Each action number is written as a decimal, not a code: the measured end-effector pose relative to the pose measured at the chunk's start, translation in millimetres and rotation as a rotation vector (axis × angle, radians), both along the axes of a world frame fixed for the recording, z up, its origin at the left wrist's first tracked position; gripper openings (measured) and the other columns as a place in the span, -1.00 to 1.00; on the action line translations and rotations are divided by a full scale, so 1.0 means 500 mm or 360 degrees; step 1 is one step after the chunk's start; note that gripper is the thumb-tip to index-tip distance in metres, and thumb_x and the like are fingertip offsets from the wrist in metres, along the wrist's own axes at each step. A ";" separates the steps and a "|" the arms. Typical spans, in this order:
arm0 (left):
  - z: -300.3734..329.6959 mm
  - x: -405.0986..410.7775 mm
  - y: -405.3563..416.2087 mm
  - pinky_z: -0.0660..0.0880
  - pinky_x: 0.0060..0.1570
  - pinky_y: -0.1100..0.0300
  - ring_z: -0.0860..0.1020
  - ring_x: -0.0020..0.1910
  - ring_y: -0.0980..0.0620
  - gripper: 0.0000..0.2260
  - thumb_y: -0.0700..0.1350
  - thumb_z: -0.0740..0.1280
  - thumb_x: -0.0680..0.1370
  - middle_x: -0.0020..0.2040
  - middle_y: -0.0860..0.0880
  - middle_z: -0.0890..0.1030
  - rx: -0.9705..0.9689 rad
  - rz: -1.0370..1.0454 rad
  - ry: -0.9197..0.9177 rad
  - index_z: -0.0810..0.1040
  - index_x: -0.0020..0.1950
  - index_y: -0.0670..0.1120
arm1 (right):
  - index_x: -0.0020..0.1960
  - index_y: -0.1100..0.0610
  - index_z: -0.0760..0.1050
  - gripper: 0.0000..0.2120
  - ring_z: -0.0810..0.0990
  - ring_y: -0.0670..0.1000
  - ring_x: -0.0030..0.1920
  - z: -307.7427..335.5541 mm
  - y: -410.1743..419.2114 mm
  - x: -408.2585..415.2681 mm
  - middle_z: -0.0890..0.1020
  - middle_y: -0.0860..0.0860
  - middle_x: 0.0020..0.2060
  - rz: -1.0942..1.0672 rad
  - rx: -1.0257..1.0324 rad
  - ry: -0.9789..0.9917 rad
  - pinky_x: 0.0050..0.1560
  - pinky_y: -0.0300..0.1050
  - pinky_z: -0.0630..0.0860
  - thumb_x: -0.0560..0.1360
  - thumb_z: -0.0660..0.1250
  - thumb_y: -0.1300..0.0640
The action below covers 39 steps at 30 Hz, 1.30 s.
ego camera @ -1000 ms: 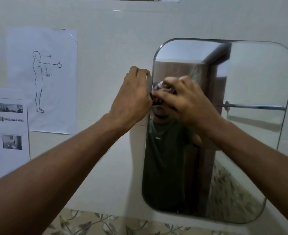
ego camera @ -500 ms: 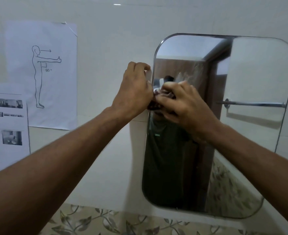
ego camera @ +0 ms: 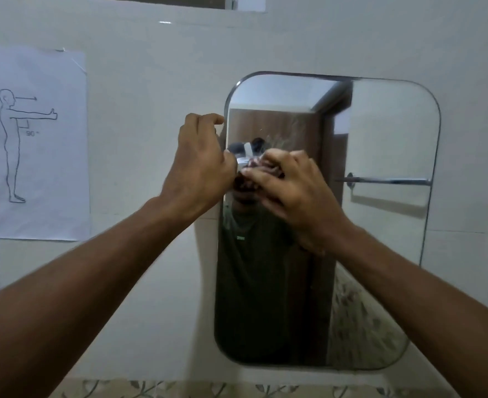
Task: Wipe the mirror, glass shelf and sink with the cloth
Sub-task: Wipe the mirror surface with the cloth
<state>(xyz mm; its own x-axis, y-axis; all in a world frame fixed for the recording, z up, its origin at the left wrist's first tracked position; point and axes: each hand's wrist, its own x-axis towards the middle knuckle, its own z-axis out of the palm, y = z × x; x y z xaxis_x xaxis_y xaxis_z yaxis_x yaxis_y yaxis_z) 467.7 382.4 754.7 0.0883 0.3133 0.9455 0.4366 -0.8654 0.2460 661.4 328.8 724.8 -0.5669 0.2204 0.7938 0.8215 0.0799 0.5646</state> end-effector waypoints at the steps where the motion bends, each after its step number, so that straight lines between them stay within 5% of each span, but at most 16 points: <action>1: 0.001 0.002 -0.001 0.30 -0.09 0.54 0.28 0.16 0.18 -0.55 -0.17 0.30 0.55 0.33 -0.04 0.31 0.0034 0.0006 0.0004 0.30 0.42 -0.11 | 0.43 0.08 0.45 -0.56 0.38 0.16 0.20 0.025 -0.001 0.003 0.42 0.20 0.33 -0.0005 0.0056 0.0105 0.16 0.09 0.45 0.57 0.28 0.01; 5: -0.002 0.013 -0.012 0.37 0.04 0.37 0.34 0.22 0.08 -0.61 -0.19 0.30 0.51 0.28 -0.07 0.36 0.0241 0.0115 0.0044 0.40 0.34 -0.10 | 0.45 0.06 0.41 -0.52 0.36 0.15 0.22 0.023 -0.004 -0.002 0.35 0.16 0.37 -0.0015 0.0117 0.0370 0.18 0.13 0.48 0.57 0.36 -0.01; 10: -0.017 0.035 -0.021 0.45 0.05 0.21 0.36 0.14 0.08 -0.73 -0.15 0.34 0.50 0.15 -0.02 0.43 0.0428 0.0085 0.0361 0.50 0.20 -0.07 | 0.40 0.08 0.49 -0.58 0.43 0.17 0.21 -0.105 -0.017 0.017 0.45 0.18 0.33 -0.0020 -0.0130 0.0042 0.13 0.09 0.45 0.56 0.37 0.05; 17: -0.018 0.062 -0.018 0.33 0.02 0.28 0.31 0.11 0.13 -0.74 -0.06 0.33 0.53 0.13 0.03 0.42 0.0430 0.0043 0.0483 0.49 0.21 -0.03 | 0.45 0.05 0.42 -0.55 0.34 0.11 0.28 -0.028 -0.040 0.065 0.38 0.15 0.39 -0.0026 0.0219 0.0743 0.29 -0.02 0.45 0.60 0.29 -0.03; 23: -0.033 0.093 -0.036 0.37 0.02 0.23 0.33 0.13 0.10 -0.76 -0.10 0.31 0.55 0.17 -0.01 0.44 0.0442 0.0002 0.0575 0.49 0.21 -0.05 | 0.41 0.09 0.48 -0.55 0.39 0.14 0.24 -0.134 -0.042 0.057 0.41 0.15 0.37 -0.0100 -0.0009 0.0393 0.24 -0.01 0.38 0.54 0.41 0.05; 29: -0.040 0.119 -0.047 0.37 0.06 0.21 0.36 0.21 0.05 -0.76 -0.10 0.35 0.54 0.21 0.01 0.42 0.0487 0.0016 0.0692 0.49 0.21 -0.02 | 0.47 0.03 0.41 -0.55 0.33 0.08 0.29 -0.094 -0.060 0.105 0.35 0.15 0.38 0.0004 0.0370 0.1080 0.26 -0.13 0.43 0.60 0.34 0.05; 34: -0.039 0.140 -0.053 0.34 0.04 0.22 0.35 0.18 0.04 -0.79 -0.08 0.37 0.53 0.20 -0.01 0.43 0.0477 0.0013 0.0637 0.51 0.16 -0.02 | 0.42 0.10 0.47 -0.58 0.43 0.16 0.22 -0.190 -0.049 0.083 0.40 0.17 0.37 -0.0148 0.0110 0.0546 0.22 -0.01 0.45 0.59 0.35 0.08; 39: -0.038 0.158 -0.070 0.40 0.08 0.13 0.38 0.18 0.00 -0.79 -0.09 0.33 0.54 0.18 -0.03 0.46 0.0553 0.0001 0.0733 0.52 0.18 -0.03 | 0.46 0.04 0.42 -0.55 0.36 0.10 0.27 -0.106 -0.070 0.135 0.36 0.13 0.36 -0.0040 0.0352 0.1011 0.21 -0.01 0.52 0.59 0.35 0.06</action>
<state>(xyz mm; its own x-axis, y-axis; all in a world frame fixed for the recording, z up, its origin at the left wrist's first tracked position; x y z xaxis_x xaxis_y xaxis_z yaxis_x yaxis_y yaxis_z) 546.6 347.3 735.7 0.5152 -0.0087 0.8570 0.4317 -0.8612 -0.2682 729.1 293.9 671.7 0.0281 0.0210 0.9994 0.9996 -0.0054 -0.0280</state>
